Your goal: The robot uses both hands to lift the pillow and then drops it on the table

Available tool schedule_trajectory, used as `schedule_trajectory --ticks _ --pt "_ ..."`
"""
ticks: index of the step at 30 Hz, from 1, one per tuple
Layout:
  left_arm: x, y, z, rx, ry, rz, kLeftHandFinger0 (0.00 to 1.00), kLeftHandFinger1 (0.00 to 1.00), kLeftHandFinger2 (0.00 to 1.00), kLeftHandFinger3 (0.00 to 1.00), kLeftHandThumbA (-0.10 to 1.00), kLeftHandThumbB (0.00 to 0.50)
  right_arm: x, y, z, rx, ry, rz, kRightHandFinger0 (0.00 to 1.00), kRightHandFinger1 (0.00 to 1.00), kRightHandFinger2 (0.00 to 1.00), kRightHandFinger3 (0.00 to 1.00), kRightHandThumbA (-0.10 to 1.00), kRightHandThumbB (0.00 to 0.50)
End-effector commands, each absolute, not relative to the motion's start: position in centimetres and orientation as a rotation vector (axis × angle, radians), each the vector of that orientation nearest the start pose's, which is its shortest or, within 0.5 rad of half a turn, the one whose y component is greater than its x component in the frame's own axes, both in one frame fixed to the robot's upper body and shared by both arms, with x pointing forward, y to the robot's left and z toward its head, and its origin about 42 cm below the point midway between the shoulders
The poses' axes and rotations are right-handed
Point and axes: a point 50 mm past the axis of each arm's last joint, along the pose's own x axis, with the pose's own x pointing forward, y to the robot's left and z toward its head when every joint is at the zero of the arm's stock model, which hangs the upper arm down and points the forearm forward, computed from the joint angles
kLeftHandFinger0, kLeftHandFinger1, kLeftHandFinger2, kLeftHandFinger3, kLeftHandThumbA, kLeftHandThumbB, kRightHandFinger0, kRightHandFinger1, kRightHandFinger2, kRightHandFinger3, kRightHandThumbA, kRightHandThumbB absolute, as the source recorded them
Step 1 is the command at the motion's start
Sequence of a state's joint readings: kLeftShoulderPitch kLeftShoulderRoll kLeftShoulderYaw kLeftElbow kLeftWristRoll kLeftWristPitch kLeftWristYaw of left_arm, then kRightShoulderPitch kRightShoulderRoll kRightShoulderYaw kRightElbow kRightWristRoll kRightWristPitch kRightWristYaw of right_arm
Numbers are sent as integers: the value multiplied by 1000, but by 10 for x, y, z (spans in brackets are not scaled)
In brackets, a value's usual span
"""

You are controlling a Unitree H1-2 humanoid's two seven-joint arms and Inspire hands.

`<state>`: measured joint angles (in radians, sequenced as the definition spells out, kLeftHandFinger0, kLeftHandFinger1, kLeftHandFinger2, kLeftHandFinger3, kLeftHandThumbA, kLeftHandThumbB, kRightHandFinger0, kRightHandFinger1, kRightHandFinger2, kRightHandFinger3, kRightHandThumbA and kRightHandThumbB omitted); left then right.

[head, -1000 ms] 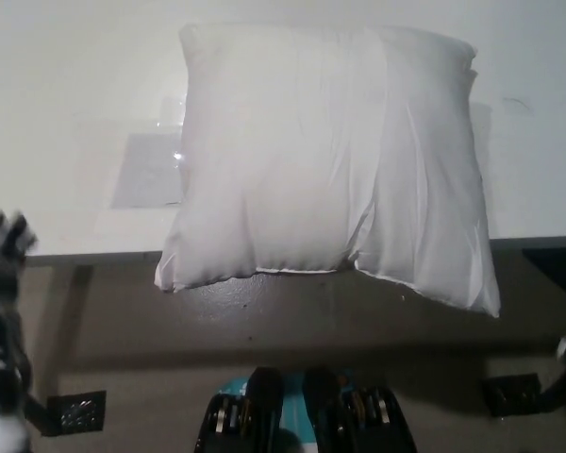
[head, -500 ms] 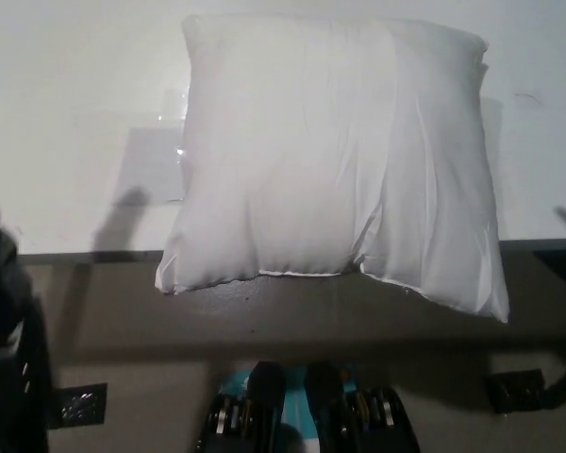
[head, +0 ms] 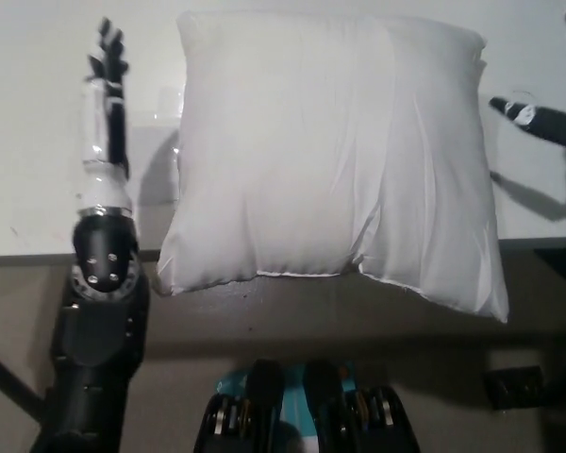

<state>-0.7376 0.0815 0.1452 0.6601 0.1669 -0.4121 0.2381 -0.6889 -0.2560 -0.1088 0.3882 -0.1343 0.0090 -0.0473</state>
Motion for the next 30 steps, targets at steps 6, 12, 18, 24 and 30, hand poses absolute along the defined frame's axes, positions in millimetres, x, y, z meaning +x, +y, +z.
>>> schedule_trajectory --ticks 6,12,18,24,30 --pt "496 198 191 117 -399 185 1000 1000 1000 1000 1000 65 501 -270 233 -300 -211 -131 1000 1000 1000 1000 1000 202" --pt "493 186 173 100 -338 165 1000 1000 1000 1000 1000 96 504 -257 192 -249 -119 -111 1000 1000 1000 1000 1000 169" --pt "487 167 153 33 -262 91 1000 1000 1000 1000 1000 115 507 -223 181 -221 -97 -44 1000 1000 1000 1000 1000 181" --pt "487 119 166 -47 -248 6 1000 1000 1000 1000 1000 119 510 -176 190 -206 -122 57 1000 1000 1000 1000 1000 195" --pt "487 80 183 -69 -221 -87 1000 1000 1000 1000 1000 147 506 -135 210 -118 -96 198 1000 1000 1000 1000 1000 303"
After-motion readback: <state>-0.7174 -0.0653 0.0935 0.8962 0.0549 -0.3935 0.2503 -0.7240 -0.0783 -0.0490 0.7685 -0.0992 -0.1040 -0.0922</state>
